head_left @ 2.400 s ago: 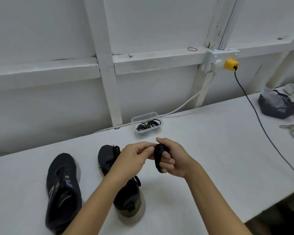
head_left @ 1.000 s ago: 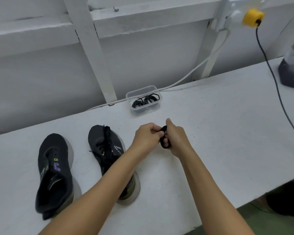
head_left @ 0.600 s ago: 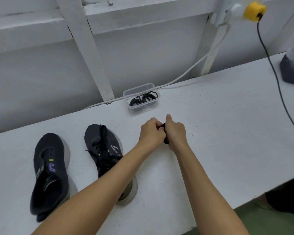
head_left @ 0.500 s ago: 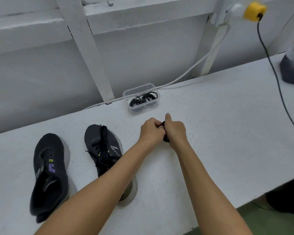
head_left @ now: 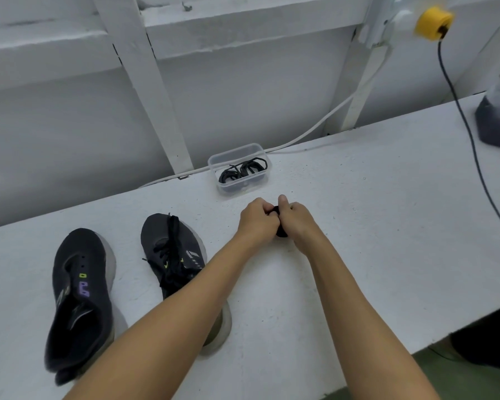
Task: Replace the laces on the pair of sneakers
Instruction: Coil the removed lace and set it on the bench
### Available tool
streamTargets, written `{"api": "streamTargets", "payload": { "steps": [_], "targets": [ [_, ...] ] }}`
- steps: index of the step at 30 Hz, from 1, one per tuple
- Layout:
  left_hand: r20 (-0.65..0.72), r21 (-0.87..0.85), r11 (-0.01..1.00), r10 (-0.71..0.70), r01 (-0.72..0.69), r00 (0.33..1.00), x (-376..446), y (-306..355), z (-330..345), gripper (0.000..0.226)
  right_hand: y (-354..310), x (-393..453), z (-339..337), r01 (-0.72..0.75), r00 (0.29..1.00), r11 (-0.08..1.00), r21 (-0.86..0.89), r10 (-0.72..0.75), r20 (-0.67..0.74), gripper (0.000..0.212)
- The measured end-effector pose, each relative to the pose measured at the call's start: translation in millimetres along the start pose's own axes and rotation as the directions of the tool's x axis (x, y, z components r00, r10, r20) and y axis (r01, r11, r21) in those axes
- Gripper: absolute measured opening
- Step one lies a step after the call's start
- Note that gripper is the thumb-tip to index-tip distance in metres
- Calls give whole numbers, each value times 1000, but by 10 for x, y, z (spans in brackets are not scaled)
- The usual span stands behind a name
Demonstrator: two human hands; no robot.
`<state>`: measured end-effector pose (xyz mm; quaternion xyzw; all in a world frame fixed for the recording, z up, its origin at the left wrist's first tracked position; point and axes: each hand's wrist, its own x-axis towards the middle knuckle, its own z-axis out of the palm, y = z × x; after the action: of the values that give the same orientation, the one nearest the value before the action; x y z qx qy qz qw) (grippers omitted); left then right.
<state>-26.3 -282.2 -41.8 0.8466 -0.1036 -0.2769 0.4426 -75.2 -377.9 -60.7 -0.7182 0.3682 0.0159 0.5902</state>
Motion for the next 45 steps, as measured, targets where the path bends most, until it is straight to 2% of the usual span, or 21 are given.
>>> {"api": "streamTargets", "payload": {
  "steps": [2,5,9,12,14,17,19,21,24,26,28,31,33,35,40,42,45],
  "targets": [
    [-12,13,1000,-24,24,1000,44,24,-26,11,23,1,-43,27,1000,999,-17,-27,17,49],
    [-26,50,997,-52,53,998,84,40,-65,11,50,-8,-103,79,996,993,-91,-82,-28,21],
    [-27,100,993,-53,56,998,76,12,-37,8,36,1,-94,85,971,932,-352,-157,-182,23],
    [-65,147,988,-37,46,997,67,14,-15,15,32,-3,-53,33,966,840,-541,-165,-199,16],
    [-76,188,981,-37,51,996,61,28,-14,16,46,-9,-47,6,962,835,-551,-156,-226,17],
    [-57,348,937,-13,32,998,61,50,-41,16,80,-26,-57,6,956,880,-474,-145,-257,25],
    [-21,389,921,-7,14,1000,49,63,-79,20,84,-51,-64,29,955,896,-443,-155,-253,27],
    [17,440,898,18,-23,1000,34,50,-128,24,74,-100,-65,86,934,894,-441,-226,-276,29],
    [59,506,859,63,-85,996,-46,31,-271,21,43,-216,-36,192,852,855,-481,-388,-351,28],
    [65,462,872,148,-161,987,-161,19,-438,29,14,-309,21,312,798,839,-447,-486,-356,23],
    [3,381,889,273,-253,962,-324,9,-650,30,-34,-434,98,446,771,824,-350,-552,-318,16],
    [-174,315,883,415,-349,893,-645,-83,-977,21,-62,-676,259,563,775,799,-211,-599,-202,12],
    [-303,249,901,421,-355,855,-875,-210,-1166,17,-18,-844,368,569,809,815,-112,-579,-105,12],
    [-404,154,935,356,-321,843,-1089,-394,-1296,15,78,-1008,467,549,836,835,-38,-549,13,13],
    [-542,-84,987,70,-137,837,-1487,-1004,-1308,14,424,-1321,626,537,823,843,29,-531,202,15],
    [-521,-167,984,-31,-67,853,-1579,-1238,-1235,13,539,-1393,676,542,802,838,65,-539,255,24],
    [-418,-330,944,-153,7,895,-1592,-1427,-1127,14,624,-1450,772,550,786,828,112,-558,267,34]
  ]
}}
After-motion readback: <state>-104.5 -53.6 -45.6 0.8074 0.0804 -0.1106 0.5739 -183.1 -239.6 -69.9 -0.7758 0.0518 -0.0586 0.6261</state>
